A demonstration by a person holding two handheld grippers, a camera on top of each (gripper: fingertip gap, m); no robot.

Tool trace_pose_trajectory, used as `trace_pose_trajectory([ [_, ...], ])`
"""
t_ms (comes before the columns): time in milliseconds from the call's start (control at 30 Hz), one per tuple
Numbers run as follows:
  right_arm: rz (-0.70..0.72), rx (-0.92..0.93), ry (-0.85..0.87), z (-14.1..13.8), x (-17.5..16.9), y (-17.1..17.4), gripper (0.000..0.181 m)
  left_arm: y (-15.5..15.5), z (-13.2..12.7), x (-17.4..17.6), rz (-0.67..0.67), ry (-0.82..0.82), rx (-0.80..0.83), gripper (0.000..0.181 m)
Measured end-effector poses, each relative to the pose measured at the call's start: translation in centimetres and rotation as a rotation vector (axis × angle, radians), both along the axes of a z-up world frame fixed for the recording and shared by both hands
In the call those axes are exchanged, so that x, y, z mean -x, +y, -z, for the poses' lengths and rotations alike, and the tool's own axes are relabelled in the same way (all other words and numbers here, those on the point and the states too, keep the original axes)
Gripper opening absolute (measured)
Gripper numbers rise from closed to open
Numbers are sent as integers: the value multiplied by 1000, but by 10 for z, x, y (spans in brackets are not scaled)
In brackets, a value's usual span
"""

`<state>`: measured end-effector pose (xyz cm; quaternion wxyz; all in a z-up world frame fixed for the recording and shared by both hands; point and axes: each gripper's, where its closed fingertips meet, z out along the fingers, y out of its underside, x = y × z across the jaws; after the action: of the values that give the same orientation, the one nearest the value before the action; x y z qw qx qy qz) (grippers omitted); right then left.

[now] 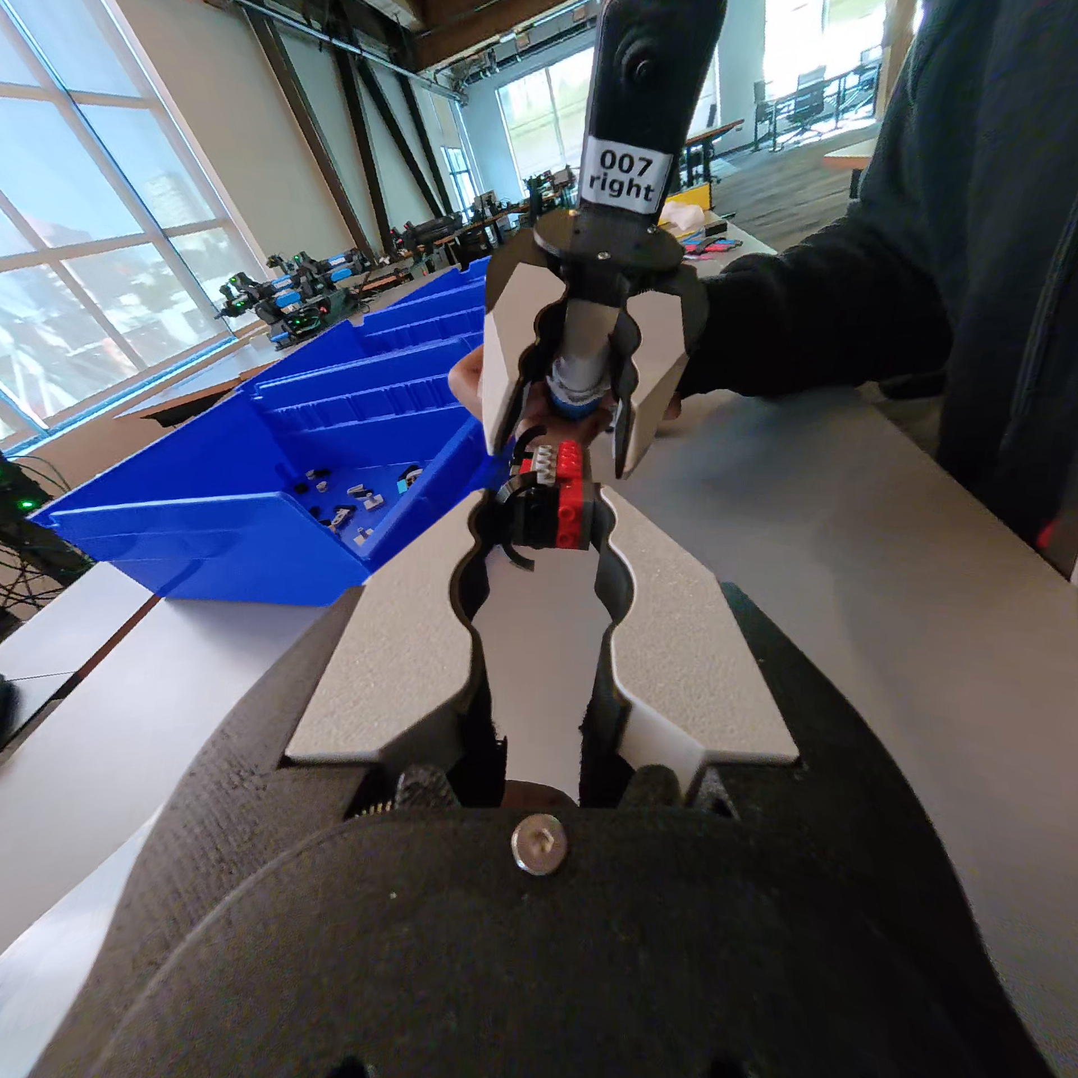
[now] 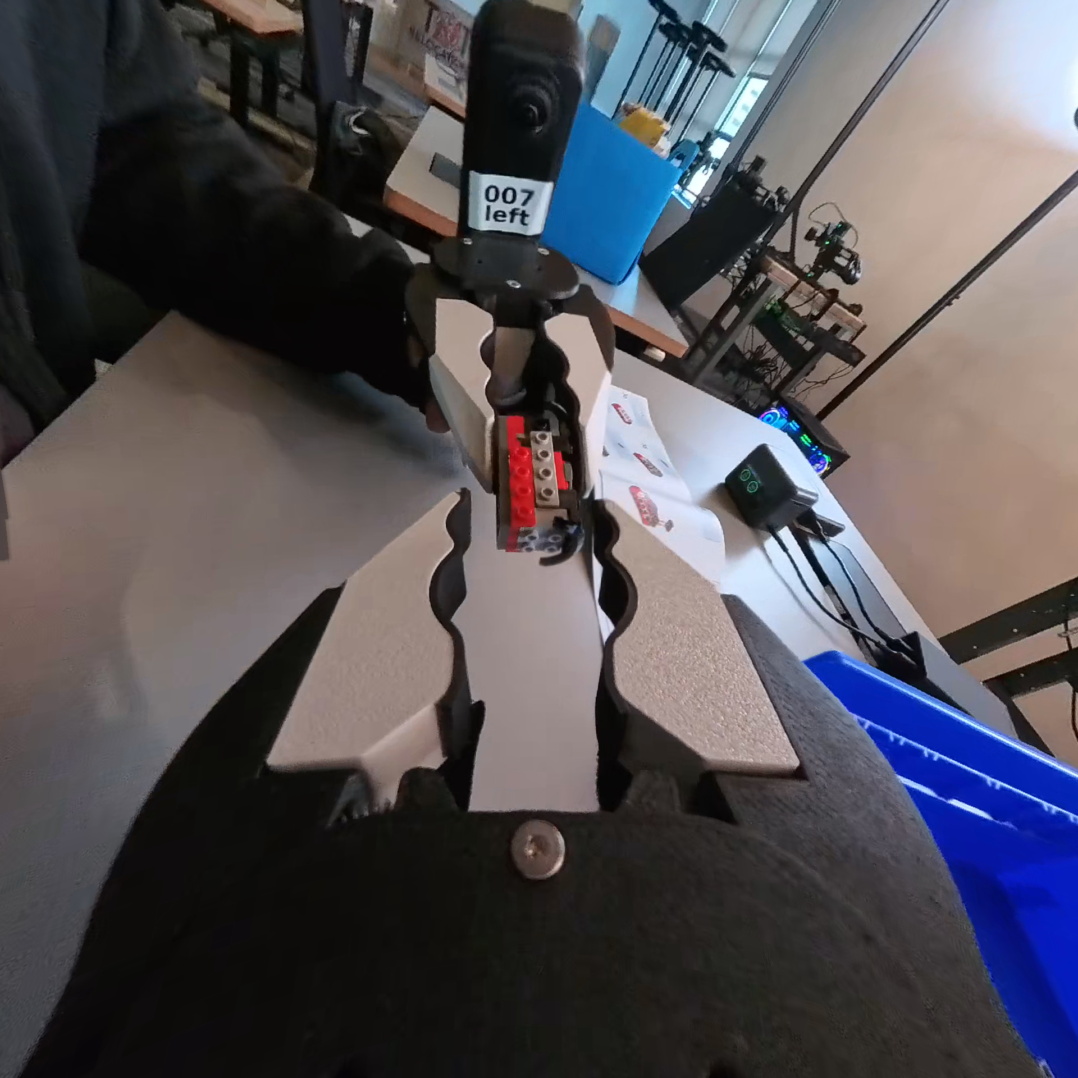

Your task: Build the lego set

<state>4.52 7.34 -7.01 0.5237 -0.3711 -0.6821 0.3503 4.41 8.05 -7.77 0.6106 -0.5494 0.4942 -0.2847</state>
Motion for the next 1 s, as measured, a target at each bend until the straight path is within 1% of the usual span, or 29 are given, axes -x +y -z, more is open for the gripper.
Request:
trace_pose_trajectory([
  [133,4,-29,-51,9,3,-1,39,-2,3,-2,27,-10,25,32],
  [233,19,-63,-80,14,4,-1,31,-5,6,-4,48,0,36,32],
  [300,11,-66,-95,16,4,-2,30,-7,8,-5,57,1,45,32],
  [600,-45,-48,-98,15,1,-12,29,-15,9,-9,109,-8,62,32],
  [733,-58,-4,-92,14,1,-14,29,-15,9,-9,112,-9,49,32],
  [1000,-56,6,-77,12,2,-13,28,-15,8,-8,111,-12,39,32],
])
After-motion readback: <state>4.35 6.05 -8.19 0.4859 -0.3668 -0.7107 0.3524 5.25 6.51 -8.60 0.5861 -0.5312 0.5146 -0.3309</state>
